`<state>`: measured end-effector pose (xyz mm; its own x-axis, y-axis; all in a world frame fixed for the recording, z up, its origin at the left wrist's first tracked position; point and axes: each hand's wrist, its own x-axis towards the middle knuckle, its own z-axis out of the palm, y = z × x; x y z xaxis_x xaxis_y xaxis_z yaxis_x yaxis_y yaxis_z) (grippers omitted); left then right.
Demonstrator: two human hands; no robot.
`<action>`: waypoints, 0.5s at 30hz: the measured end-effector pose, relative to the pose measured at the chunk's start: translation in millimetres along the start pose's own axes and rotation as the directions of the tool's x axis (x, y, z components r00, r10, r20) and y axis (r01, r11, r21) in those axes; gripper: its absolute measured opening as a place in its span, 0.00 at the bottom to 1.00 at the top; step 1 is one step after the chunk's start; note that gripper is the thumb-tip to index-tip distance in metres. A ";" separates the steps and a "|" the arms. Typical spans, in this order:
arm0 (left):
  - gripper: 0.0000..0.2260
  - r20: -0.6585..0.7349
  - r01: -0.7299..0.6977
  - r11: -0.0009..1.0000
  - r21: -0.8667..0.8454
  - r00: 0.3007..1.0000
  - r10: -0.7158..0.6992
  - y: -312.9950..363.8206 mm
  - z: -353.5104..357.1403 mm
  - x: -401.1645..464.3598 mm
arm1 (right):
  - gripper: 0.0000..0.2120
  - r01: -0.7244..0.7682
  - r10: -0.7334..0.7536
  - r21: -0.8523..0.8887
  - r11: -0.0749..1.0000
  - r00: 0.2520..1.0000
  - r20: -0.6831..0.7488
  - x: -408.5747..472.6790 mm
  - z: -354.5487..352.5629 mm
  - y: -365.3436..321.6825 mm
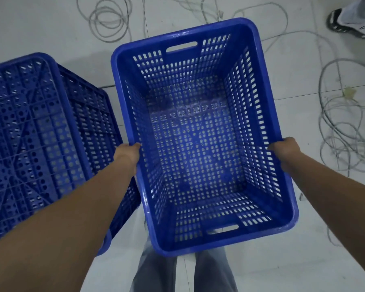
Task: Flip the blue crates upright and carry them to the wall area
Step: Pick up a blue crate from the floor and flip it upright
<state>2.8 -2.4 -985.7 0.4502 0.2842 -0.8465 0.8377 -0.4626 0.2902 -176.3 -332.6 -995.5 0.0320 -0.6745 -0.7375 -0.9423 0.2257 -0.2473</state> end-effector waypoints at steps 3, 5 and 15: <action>0.18 0.031 0.067 0.997 -0.039 0.997 -0.066 -12.8 1.2 -4.5 | 0.19 0.047 -0.047 0.017 0.999 0.998 0.030 -2.9 -9.3 -7.5; 0.20 0.037 0.106 0.992 -0.066 0.994 -0.104 -25.4 1.7 -9.9 | 0.19 0.074 -0.075 0.005 0.997 0.997 0.035 0.8 -13.8 -11.8; 0.09 0.116 0.326 0.890 -0.318 0.945 -0.305 -55.9 -5.2 -60.3 | 0.17 0.296 -0.287 -0.145 0.944 0.955 0.078 -6.6 -8.6 -85.3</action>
<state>-69.6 10.8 -948.5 0.1341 0.3128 -0.9403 0.9909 -0.0520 0.1240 -99.0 -353.5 -964.1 0.3271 -0.6538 -0.6823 -0.9285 -0.0882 -0.3606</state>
